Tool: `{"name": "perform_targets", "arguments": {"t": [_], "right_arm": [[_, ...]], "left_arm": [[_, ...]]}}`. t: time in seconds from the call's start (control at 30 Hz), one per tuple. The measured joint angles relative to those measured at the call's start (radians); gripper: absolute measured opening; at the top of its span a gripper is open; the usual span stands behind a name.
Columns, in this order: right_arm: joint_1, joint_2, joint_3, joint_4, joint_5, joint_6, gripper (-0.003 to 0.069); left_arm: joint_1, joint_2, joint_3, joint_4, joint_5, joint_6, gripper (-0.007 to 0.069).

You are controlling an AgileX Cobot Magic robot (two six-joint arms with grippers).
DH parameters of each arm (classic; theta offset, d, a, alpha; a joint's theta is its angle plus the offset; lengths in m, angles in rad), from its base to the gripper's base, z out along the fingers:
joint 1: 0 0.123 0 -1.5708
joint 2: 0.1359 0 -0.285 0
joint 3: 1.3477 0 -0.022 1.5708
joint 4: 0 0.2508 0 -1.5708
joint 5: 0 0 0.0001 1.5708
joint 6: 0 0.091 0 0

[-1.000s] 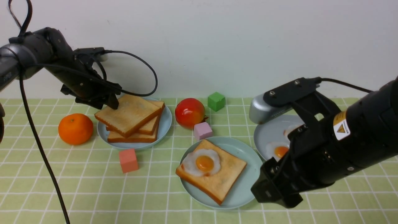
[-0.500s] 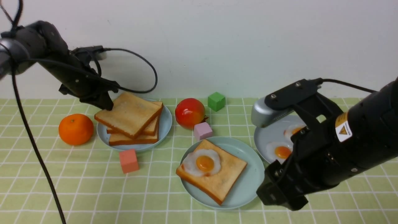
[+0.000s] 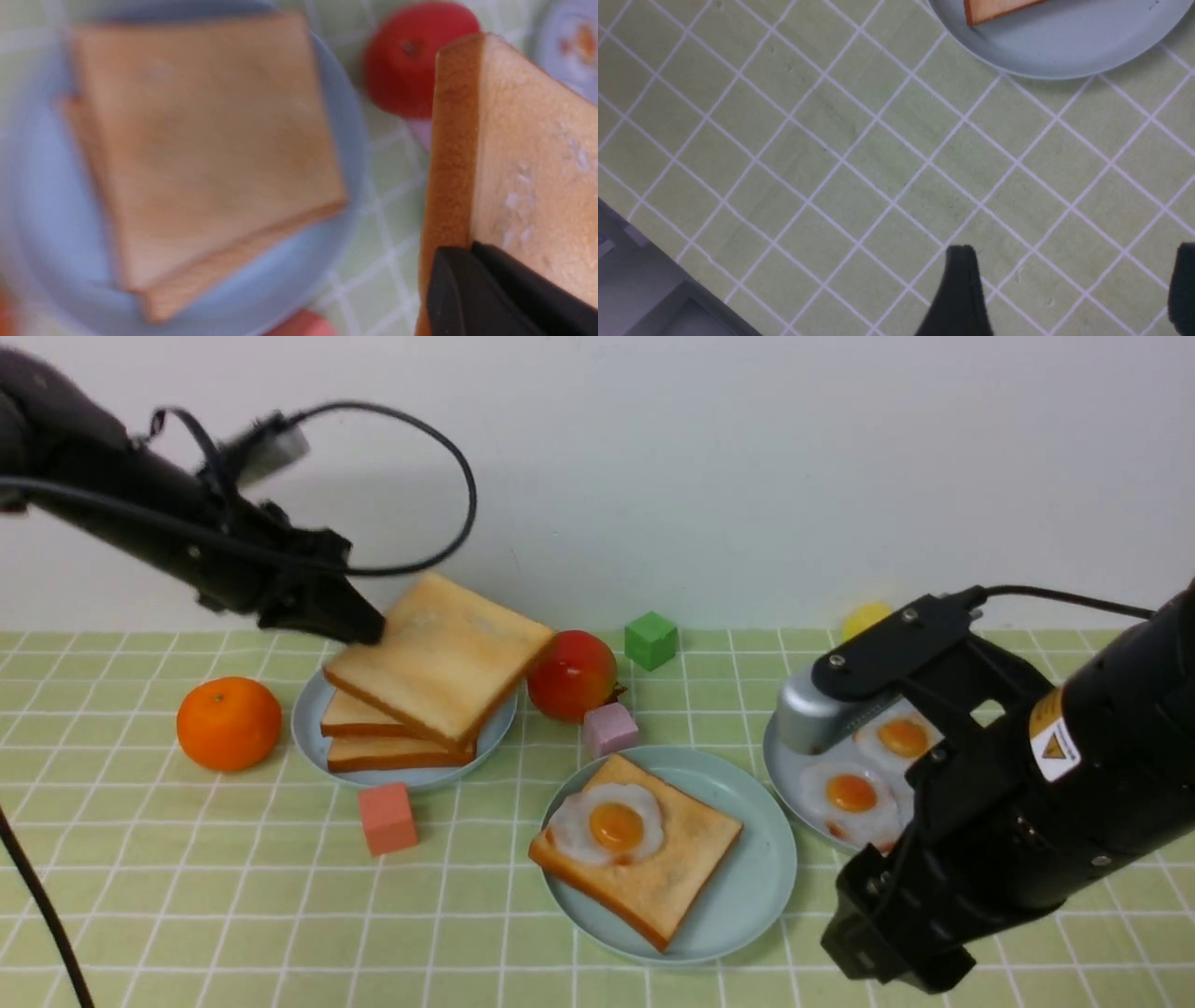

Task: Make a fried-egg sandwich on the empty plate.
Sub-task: Use the left arm to place a slice of bread on the fried egg in the middle

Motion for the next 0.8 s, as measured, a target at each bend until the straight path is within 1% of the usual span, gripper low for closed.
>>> {"name": "perform_targets", "arguments": {"t": [0.1, 0.2, 0.33, 0.53, 0.73, 0.8], "right_arm": [[0.0, -0.01, -0.011, -0.036, 0.001, 0.0, 0.0564], [0.0, -0.014, -0.037, -0.075, 0.003, 0.0, 0.0564], [0.0, -0.016, -0.077, -0.094, 0.005, 0.016, 0.0564], [0.0, -0.018, -0.089, -0.102, 0.023, 0.026, 0.0564], [0.0, -0.018, -0.089, -0.137, 0.054, 0.026, 0.0557], [0.0, -0.021, -0.089, -0.163, 0.057, 0.038, 0.0535]], "left_arm": [[-0.043, 0.0, 0.095, -0.081, -0.002, 0.058, -0.0011], [-0.092, 0.0, 0.148, -0.128, -0.017, 0.094, -0.0011], [-0.174, 0.0, 0.18, -0.118, -0.089, 0.103, -0.0011], [-0.273, 0.0, 0.182, -0.085, -0.224, 0.043, -0.0011], [-0.298, 0.0, 0.182, -0.067, -0.24, -0.003, -0.0007], [-0.298, 0.0, 0.182, -0.052, -0.24, -0.029, 0.0]]}}
